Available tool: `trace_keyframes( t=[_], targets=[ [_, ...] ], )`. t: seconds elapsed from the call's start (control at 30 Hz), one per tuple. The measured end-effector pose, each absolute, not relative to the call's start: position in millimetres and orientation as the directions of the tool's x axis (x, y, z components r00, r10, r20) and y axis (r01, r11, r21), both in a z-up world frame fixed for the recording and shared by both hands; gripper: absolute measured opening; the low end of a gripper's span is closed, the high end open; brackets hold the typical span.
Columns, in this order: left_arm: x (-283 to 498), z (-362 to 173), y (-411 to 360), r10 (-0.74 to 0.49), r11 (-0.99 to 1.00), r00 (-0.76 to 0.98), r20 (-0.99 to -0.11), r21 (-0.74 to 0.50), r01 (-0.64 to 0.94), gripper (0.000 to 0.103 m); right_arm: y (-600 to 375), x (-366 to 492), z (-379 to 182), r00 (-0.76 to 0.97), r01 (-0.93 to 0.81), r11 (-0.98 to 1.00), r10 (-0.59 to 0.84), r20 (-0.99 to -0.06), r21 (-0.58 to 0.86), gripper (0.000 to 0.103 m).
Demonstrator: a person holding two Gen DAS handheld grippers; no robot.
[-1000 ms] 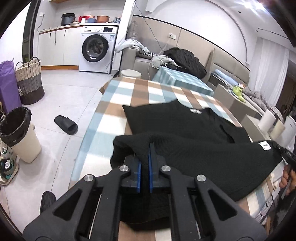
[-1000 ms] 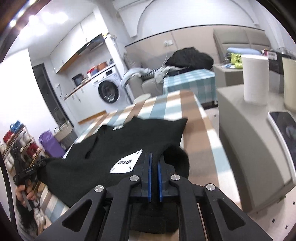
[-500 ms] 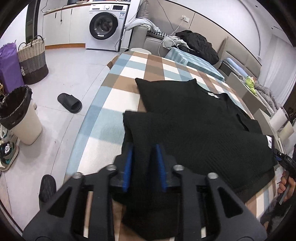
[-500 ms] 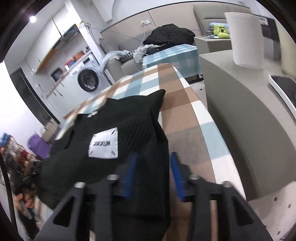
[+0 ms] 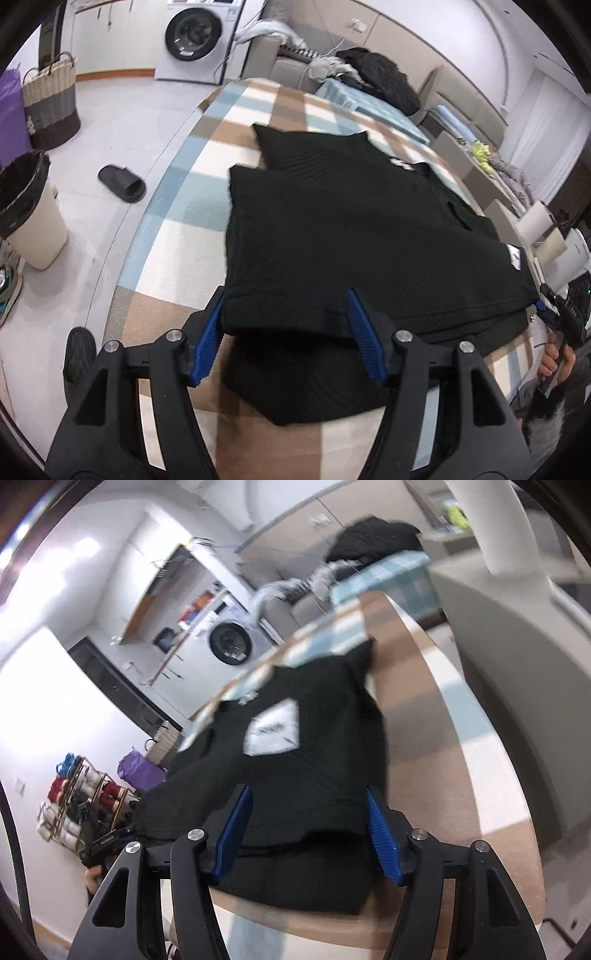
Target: Fold small clothes
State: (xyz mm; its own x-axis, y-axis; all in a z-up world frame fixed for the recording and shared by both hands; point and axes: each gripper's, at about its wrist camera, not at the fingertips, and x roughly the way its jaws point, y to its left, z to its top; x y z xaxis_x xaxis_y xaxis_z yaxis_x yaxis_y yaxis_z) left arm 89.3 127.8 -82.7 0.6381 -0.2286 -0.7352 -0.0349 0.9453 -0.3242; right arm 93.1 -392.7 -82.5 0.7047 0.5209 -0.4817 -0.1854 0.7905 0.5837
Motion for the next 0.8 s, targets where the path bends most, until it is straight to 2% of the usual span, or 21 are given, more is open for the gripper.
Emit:
trace_keyframes(
  t=[0.1, 0.33, 0.6, 0.8],
  targets=[
    [82, -73, 119, -0.28, 0.937, 0.652, -0.705, -0.347, 0.028, 0.061, -387, 87, -71, 0.707, -0.241, 0.769, 0.557, -0.437, 0.592, 0.064],
    [83, -78, 111, -0.272, 0.944, 0.632, -0.726, -0.329, 0.028, 0.061, -378, 101, -91, 0.661, -0.185, 0.78, 0.549, -0.512, 0.598, 0.064],
    [82, -75, 122, -0.275, 0.932, 0.653, -0.705, -0.362, 0.001, 0.061, -379, 105, -93, 0.657, -0.173, 0.771, 0.554, -0.511, 0.613, 0.064],
    [88, -73, 136, -0.333, 0.885, 0.664, -0.669, -0.466, -0.026, 0.061, -377, 110, -94, 0.658, -0.159, 0.772, 0.548, -0.517, 0.615, 0.064]
  ],
)
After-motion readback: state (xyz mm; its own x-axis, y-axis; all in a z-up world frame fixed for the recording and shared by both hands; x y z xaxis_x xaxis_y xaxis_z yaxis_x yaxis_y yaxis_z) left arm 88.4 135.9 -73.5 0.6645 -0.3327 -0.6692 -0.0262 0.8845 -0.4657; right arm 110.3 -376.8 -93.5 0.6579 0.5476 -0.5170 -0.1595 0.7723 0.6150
